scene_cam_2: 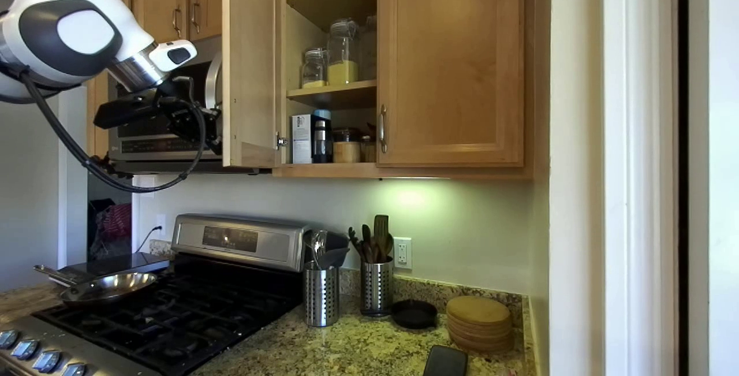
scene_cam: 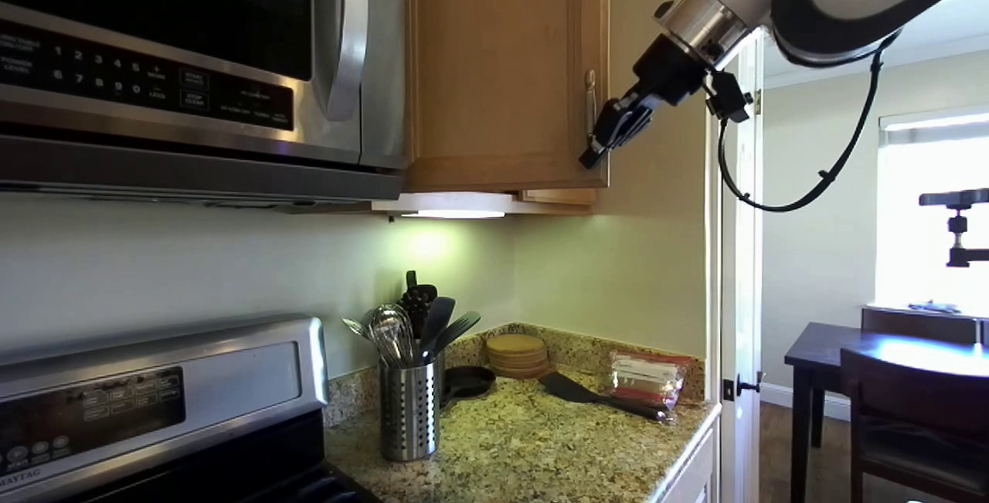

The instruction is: Close the left cabinet door

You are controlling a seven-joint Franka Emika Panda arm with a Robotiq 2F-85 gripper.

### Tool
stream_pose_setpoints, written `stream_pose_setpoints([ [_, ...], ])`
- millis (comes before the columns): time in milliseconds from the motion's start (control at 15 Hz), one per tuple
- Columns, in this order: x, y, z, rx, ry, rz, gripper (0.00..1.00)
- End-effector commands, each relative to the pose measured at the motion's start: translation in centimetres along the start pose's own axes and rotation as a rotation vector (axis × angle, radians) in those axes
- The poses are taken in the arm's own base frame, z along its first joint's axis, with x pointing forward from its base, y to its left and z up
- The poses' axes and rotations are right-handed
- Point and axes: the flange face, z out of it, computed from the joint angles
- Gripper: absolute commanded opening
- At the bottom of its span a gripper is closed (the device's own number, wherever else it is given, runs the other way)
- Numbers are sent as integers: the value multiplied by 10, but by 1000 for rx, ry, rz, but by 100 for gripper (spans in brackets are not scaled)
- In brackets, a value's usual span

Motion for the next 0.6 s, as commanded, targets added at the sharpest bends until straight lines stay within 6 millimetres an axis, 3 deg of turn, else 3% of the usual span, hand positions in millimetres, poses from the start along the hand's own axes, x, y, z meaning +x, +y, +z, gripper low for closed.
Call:
stream_pose_setpoints([
  [0,-7,13,7,-108,23,15,5],
  [533,-9,20,14,-240,11,74,6],
])
